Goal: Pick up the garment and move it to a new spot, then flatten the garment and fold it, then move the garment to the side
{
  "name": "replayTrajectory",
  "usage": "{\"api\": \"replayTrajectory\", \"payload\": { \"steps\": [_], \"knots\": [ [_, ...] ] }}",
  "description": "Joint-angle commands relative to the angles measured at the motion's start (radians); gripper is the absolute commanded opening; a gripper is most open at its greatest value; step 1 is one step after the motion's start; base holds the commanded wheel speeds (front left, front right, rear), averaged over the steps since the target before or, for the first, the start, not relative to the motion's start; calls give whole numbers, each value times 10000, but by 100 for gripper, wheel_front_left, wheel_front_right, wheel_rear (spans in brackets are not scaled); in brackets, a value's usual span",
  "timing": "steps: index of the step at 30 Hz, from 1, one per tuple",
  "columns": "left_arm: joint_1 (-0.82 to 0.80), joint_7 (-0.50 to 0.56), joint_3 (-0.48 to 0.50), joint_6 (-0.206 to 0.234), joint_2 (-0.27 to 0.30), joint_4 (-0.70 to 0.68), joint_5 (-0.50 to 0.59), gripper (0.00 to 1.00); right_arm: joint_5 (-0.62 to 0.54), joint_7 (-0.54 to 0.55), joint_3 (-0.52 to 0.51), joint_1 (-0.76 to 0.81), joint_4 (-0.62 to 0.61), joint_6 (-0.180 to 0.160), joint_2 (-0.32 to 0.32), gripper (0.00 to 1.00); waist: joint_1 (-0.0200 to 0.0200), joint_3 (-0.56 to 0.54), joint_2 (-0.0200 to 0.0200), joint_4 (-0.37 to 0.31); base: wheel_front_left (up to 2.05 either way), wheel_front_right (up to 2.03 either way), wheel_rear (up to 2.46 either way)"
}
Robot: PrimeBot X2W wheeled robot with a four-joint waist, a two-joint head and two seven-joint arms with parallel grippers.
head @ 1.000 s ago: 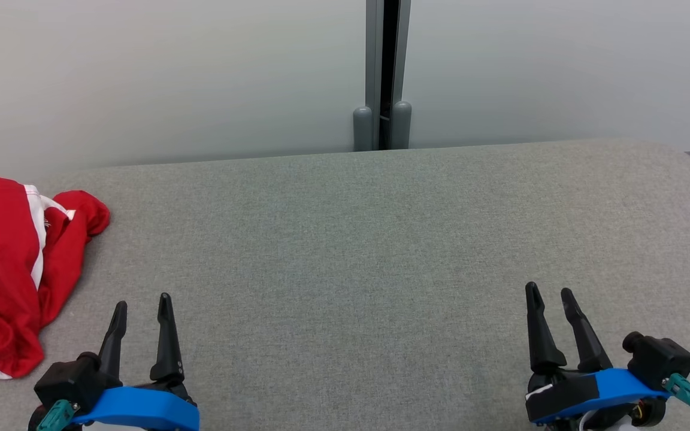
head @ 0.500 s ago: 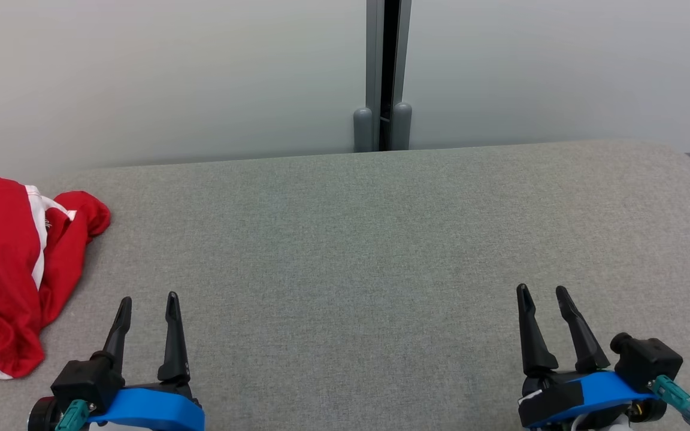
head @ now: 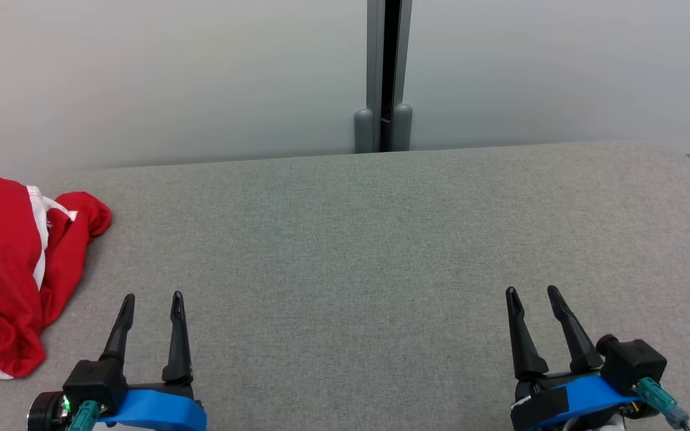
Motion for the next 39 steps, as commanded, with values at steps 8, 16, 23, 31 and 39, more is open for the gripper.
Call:
{"api": "replayTrajectory", "payload": {
  "steps": [8, 16, 23, 31, 39],
  "knots": [
    [-119, -159, -16, 68, 65, 49, 354, 100, -454, -161, 74, -107, 32, -1, -35, 100, 0, 2, 0, 15, 0, 0, 0],
    [-124, -159, -26, 87, 64, 80, 323, 100, -452, -161, 79, -115, 24, -1, -35, 100, 0, 31, 0, 45, 0, 0, 0],
    [-176, -158, 33, 51, 64, 116, 351, 100, -436, -160, 6, -50, -48, -1, -30, 100, 0, 57, 0, 293, 0, 0, 0],
    [-192, -158, 195, 105, 61, 101, 427, 100, -400, -160, 9, 0, -114, -1, -30, 100, 0, 187, 0, 1221, 0, 0, 0],
    [-187, -158, 434, 174, 58, 52, 403, 100, -484, -158, 6, -105, -161, -1, -29, 100, 0, 379, 0, 2432, 0, 0, 0]
  ]
}}
